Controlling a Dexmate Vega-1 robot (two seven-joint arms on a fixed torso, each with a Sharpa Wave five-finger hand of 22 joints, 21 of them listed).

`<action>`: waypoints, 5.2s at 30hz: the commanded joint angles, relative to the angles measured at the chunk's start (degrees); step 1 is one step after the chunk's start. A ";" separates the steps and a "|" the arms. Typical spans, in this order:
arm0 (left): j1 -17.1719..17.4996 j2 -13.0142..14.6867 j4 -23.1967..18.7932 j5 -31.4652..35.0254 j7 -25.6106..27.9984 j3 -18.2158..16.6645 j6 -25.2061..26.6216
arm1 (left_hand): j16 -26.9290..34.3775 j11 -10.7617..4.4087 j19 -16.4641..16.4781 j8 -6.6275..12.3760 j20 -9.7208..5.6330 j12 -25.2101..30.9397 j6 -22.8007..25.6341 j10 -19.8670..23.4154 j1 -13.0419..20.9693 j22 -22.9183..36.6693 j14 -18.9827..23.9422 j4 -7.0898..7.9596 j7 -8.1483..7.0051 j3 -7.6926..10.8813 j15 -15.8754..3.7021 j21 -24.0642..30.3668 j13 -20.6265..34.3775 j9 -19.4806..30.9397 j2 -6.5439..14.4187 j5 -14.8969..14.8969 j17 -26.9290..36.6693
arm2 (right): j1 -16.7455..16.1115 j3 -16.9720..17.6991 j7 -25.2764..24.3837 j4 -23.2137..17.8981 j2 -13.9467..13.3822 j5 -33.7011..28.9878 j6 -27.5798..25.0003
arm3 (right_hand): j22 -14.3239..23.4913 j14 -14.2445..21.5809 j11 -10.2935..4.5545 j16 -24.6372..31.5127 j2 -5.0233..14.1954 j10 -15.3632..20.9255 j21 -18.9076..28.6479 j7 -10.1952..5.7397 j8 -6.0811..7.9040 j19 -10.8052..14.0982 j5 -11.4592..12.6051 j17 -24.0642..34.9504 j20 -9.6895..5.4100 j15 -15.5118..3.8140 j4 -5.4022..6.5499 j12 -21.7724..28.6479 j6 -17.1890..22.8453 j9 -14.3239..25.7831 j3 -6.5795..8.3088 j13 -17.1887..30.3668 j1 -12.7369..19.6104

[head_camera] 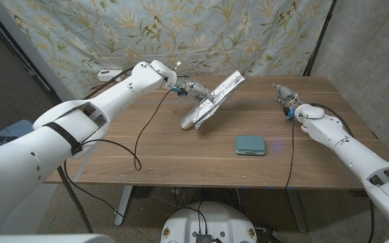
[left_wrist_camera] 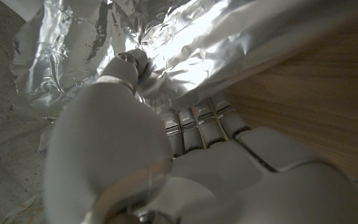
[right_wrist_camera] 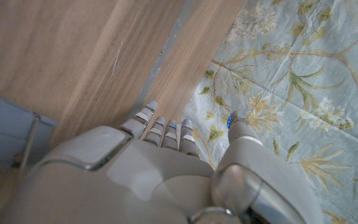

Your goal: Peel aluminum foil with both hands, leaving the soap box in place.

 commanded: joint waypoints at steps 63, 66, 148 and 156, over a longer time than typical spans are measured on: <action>-3.66 -19.65 39.69 -11.68 4.85 -12.61 -9.53 | -0.04 -3.49 -0.07 6.73 -0.41 -2.12 4.04 5.75 3.35 -0.53 6.59 -0.01 -2.11 0.76 -4.37 5.14 1.12 2.05 3.36 3.10 0.73 | -8.16 2.44 -1.77 -31.97 -16.19 -0.63 -21.76 | 0.14 -0.35 4.05 0.10 0.10 0.10 0.16 4.51 -0.02 0.43 0.09 -0.38 -1.11 2.96 -0.41 0.10 2.23 -0.19 0.01 -0.28 0.87; -3.43 -19.76 39.70 -11.83 5.24 -12.92 -9.56 | -0.10 -3.59 -0.14 6.74 -0.41 -2.20 4.04 5.82 3.34 -0.60 6.56 0.01 -2.16 0.77 -4.38 5.36 1.20 2.11 3.36 3.22 0.75 | -8.21 2.59 -1.63 -32.78 -16.54 -0.12 -22.70 | 0.14 -0.41 4.39 0.08 0.08 -0.07 0.14 4.79 -0.10 0.38 0.07 -0.37 -0.87 3.17 -0.38 0.05 2.04 -0.19 -0.04 -0.28 0.83; 1.72 -25.99 35.40 -10.82 25.50 -27.37 -9.00 | -0.97 -4.49 -1.11 6.78 -1.32 -4.16 5.40 7.95 3.64 -3.10 7.80 0.00 -3.07 0.87 -5.42 10.53 2.35 2.56 2.69 6.69 1.42 | -7.41 1.81 -6.36 -55.70 -21.56 6.51 -39.07 | 0.20 -0.75 10.62 -0.38 -0.45 -0.58 -0.09 9.62 -0.55 -0.79 -0.04 -0.26 7.57 12.56 -0.72 -0.23 1.14 -0.32 -0.59 -0.35 2.55; 1.82 -26.35 35.40 -10.83 24.72 -28.10 -8.39 | -0.95 -4.64 -1.06 6.95 -1.47 -4.22 5.77 8.17 3.75 -3.49 8.19 -0.03 -3.19 0.86 -5.68 11.28 2.83 2.76 2.57 7.26 1.61 | -6.62 0.95 -5.54 -57.28 -22.17 6.07 -41.00 | 0.21 -1.17 10.64 -0.44 -0.54 -1.18 -0.12 9.59 -0.72 -1.31 -0.03 -0.25 8.13 12.62 -0.71 -0.32 0.13 -0.31 -0.71 -0.32 2.64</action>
